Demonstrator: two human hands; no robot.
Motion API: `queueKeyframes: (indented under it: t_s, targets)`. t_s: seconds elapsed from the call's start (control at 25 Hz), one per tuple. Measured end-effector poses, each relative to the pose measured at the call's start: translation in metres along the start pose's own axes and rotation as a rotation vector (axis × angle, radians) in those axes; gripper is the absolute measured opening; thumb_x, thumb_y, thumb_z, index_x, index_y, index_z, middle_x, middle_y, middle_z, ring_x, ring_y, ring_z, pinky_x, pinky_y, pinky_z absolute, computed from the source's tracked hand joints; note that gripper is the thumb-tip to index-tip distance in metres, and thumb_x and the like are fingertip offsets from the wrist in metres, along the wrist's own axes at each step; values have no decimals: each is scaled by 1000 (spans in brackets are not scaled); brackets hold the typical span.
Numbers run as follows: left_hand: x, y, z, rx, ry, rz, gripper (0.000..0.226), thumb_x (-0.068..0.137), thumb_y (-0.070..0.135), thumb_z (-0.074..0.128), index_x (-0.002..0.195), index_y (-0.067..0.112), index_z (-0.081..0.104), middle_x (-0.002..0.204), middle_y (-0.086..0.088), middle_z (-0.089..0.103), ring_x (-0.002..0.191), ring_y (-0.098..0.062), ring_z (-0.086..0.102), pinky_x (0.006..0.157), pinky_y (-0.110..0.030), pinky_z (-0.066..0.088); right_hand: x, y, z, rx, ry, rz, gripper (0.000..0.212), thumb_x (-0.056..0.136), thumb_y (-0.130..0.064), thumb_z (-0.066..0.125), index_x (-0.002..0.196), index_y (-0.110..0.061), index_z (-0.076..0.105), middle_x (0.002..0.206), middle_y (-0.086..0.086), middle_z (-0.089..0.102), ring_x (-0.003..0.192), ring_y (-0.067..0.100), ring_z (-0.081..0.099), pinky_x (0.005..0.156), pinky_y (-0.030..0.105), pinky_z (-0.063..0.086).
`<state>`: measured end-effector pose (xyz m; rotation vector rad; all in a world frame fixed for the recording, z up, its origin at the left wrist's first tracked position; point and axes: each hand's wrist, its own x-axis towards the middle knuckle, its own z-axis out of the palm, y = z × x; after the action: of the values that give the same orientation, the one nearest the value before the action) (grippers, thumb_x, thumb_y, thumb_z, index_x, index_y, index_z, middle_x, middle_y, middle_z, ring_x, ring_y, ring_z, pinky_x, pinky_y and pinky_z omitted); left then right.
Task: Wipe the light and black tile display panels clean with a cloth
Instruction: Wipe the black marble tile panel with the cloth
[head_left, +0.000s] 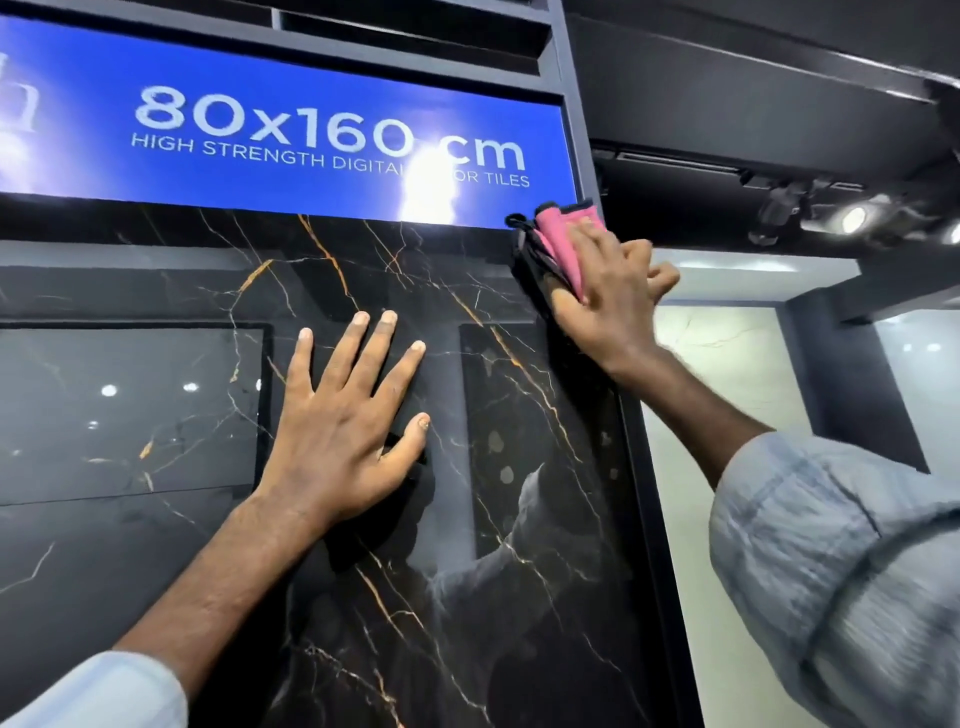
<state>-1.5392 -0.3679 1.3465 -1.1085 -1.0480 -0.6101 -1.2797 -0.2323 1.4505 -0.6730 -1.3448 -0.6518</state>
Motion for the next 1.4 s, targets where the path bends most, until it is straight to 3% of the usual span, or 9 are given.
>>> queueKeyframes:
  t_s: [0.2, 0.24, 0.4, 0.44, 0.64, 0.84, 1.04, 1.28, 1.4]
  targets:
    - [1, -3, 0, 8, -27, 13, 72, 96, 52, 39, 155, 12, 48, 169, -17, 28, 157, -36, 26, 122, -69, 12, -67, -28, 1, -44, -77, -679, 72, 83, -49, 58, 150, -22, 52, 155, -4, 50, 113, 29, 53, 85, 40, 21]
    - [1, -3, -1, -5, -31, 11, 72, 96, 52, 39, 155, 12, 48, 169, -17, 28, 157, -36, 26, 122, -69, 12, -54, -13, -2, -62, -73, -695, 72, 84, -49, 59, 151, -22, 51, 154, -3, 50, 113, 31, 54, 84, 38, 18]
    - [-22, 6, -11, -127, -60, -11, 73, 95, 53, 42, 154, 11, 49, 169, -14, 29, 158, -37, 23, 123, -69, 13, -34, 9, -4, -33, 5, -39, 76, 79, -45, 51, 152, -25, 48, 156, -4, 48, 113, 31, 48, 77, 38, 15]
    - [-36, 11, -15, -157, -72, -14, 73, 94, 53, 43, 153, 11, 50, 170, -13, 28, 158, -36, 21, 123, -69, 12, -51, -1, 1, -44, 39, -13, 77, 78, -45, 49, 152, -24, 48, 155, -4, 47, 112, 30, 46, 75, 36, 13]
    - [-101, 29, -27, -61, -67, 85, 72, 91, 51, 50, 151, 11, 55, 169, -8, 32, 157, -30, 28, 121, -69, 18, -123, -10, -5, 3, -37, -622, 63, 92, -56, 53, 145, -23, 59, 145, -5, 59, 111, 28, 54, 82, 41, 21]
    - [-103, 30, -25, -52, -86, 88, 70, 96, 50, 48, 154, 9, 50, 169, -7, 32, 157, -30, 29, 123, -66, 20, -108, -5, -9, 4, 3, 13, 78, 74, -44, 54, 150, -25, 51, 147, -2, 55, 110, 34, 51, 75, 34, 12]
    - [-104, 29, -24, -62, -78, 86, 71, 97, 49, 47, 155, 8, 48, 169, -9, 32, 157, -31, 28, 123, -67, 19, -192, -6, -15, -8, -47, -613, 74, 79, -48, 73, 146, -21, 58, 144, -3, 59, 106, 31, 60, 83, 45, 27]
    - [-106, 29, -23, -76, -77, 71, 70, 97, 49, 47, 155, 8, 47, 169, -9, 31, 157, -31, 27, 123, -68, 18, -170, 0, -10, -75, 26, -18, 80, 74, -41, 65, 150, -24, 49, 142, 2, 57, 108, 30, 48, 79, 33, 13]
    - [-104, 30, -23, -99, -67, 69, 71, 96, 48, 48, 154, 8, 48, 168, -9, 33, 157, -31, 29, 123, -68, 18, -245, -31, -15, 32, -47, -410, 82, 72, -45, 68, 148, -20, 52, 143, 1, 59, 104, 29, 53, 83, 42, 25]
